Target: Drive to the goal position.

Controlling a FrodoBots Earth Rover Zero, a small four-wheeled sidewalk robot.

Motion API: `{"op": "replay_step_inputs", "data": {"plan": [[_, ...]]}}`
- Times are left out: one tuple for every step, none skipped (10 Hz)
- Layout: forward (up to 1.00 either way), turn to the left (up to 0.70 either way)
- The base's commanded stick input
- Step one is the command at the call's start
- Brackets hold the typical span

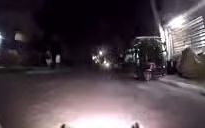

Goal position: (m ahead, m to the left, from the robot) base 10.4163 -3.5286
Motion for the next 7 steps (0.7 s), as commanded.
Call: {"op": "replay_step_inputs", "data": {"plan": [[0.85, 0.00], [0.85, 0.00], [0.85, 0.00], [0.85, 0.00], [0.85, 0.00], [0.85, 0.00], [0.85, 0.00]]}}
